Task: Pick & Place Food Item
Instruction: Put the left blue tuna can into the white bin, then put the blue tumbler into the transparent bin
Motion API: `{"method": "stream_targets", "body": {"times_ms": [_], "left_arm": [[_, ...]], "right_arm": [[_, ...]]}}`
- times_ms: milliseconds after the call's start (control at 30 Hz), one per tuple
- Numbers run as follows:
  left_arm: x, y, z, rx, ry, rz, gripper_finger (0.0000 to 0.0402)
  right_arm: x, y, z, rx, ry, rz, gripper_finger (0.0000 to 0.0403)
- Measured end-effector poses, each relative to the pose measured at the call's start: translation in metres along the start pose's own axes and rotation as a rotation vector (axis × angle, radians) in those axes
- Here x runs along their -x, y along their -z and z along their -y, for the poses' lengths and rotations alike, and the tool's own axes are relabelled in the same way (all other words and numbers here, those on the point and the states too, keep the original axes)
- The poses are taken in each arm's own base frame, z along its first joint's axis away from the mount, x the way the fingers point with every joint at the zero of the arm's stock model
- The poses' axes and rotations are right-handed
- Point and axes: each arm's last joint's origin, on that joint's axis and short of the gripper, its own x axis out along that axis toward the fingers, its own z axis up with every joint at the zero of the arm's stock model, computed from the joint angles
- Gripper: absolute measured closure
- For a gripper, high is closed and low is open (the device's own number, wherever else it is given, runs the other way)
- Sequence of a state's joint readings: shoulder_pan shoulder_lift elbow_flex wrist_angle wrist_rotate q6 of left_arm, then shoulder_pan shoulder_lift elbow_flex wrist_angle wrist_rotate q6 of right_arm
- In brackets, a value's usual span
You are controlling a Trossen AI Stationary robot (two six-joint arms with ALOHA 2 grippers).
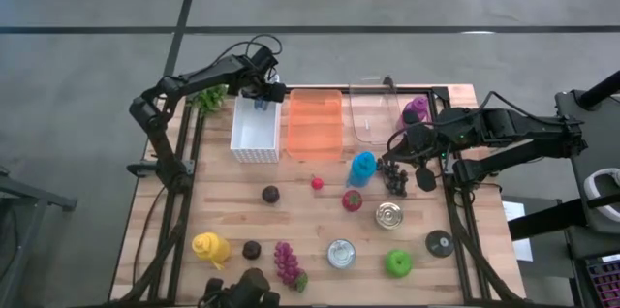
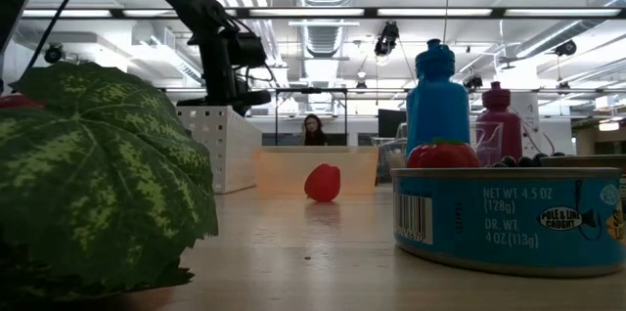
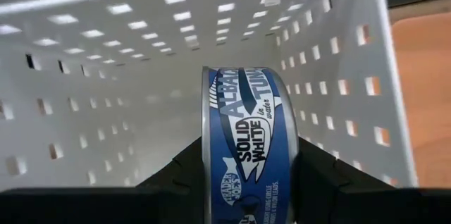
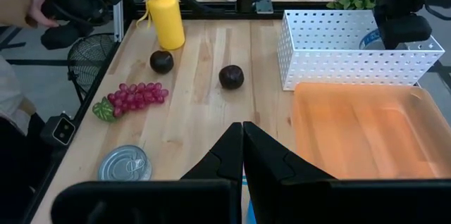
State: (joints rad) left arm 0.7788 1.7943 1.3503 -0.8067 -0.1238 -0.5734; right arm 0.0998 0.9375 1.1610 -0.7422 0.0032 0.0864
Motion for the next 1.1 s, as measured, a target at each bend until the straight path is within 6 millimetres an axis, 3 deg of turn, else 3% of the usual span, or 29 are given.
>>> {"method": "stream_targets", "body": {"times_ms": [600,867,1100], "left_arm": [[-0.0106,0.006,-0.0022,0.009,-0.002,0.003,0.0261],[-0.0106,0.0057,-0.0021,0.011,0.0,0.006,0.0197],[-0.0106,0.0054,-0.0019,0.006,0.002,0.009,0.0173]], "right_arm": [[0.0,0.0,0.0001,0.0,0.0,0.0,0.0394],[0.0,0.0001,0.0,0.0,0.0,-0.001,0.0394],[0.0,0.0001,0.0,0.0,0.0,-0.001,0.0394]]}}
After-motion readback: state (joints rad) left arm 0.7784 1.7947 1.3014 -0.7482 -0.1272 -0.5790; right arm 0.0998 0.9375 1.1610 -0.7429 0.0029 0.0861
